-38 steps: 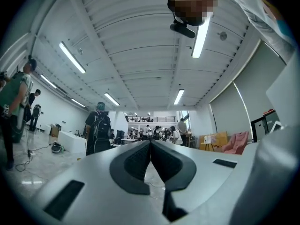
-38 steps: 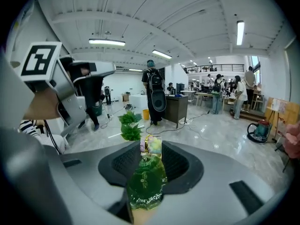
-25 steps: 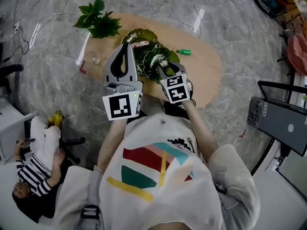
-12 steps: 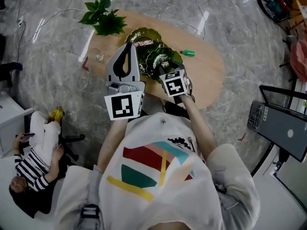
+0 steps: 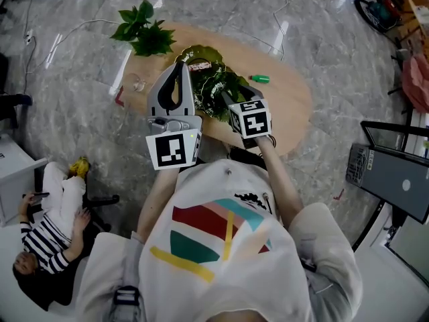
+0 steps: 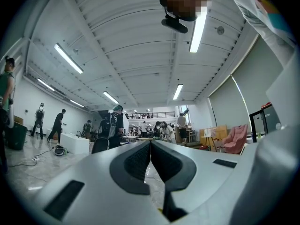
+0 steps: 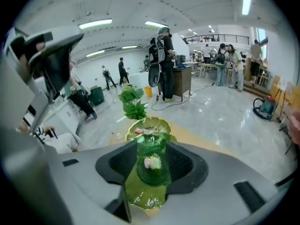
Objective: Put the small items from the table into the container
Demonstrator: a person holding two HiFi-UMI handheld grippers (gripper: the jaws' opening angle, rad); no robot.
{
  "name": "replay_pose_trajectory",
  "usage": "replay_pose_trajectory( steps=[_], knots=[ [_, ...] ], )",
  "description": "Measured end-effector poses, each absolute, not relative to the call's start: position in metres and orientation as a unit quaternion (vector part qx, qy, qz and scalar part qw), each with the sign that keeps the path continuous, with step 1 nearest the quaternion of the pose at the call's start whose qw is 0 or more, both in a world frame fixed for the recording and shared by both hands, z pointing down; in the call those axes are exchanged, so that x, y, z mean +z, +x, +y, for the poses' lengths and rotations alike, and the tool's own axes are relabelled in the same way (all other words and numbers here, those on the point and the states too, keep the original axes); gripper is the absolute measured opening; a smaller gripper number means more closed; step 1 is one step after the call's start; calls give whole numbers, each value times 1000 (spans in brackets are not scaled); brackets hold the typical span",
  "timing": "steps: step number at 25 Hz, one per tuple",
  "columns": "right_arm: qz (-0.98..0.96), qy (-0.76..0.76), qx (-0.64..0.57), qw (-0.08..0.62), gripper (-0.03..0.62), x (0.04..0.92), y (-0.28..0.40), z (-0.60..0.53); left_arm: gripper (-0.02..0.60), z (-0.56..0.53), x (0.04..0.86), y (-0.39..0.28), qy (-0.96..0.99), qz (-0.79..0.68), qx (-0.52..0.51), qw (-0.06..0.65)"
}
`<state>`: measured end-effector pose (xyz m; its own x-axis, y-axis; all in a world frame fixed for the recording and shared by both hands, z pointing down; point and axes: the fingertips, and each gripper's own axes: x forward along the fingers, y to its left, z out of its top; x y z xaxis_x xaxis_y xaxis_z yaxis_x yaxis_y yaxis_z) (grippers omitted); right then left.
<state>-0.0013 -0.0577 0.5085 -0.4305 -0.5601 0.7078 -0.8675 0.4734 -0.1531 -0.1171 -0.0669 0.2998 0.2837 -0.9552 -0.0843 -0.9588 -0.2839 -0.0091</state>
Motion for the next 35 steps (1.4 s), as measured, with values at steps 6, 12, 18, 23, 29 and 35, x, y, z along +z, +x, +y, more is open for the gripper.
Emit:
replay_pose_trajectory(
  steps=[6,12,18,23,29,35],
  knots=[
    [-839,485,203,143,14,399,0,-76,9,-68,273,-127,-791,609,46,41],
    [-853,501,143,32,14,298,-3,-74,9,-63,243,-134,-787,610,70,64],
    [-856,492,154,-43,14,256,3,-55,9,-53,224,-131,-791,601,85,73],
    [-857,488,153,-66,14,245,8,-49,9,-49,212,-133,-790,598,92,97],
    [-864,475,156,-61,14,243,8,-45,8,-43,205,-132,-787,601,93,109],
    [-864,475,155,-61,14,239,9,-38,8,-38,201,-130,-789,598,101,97]
  ],
)
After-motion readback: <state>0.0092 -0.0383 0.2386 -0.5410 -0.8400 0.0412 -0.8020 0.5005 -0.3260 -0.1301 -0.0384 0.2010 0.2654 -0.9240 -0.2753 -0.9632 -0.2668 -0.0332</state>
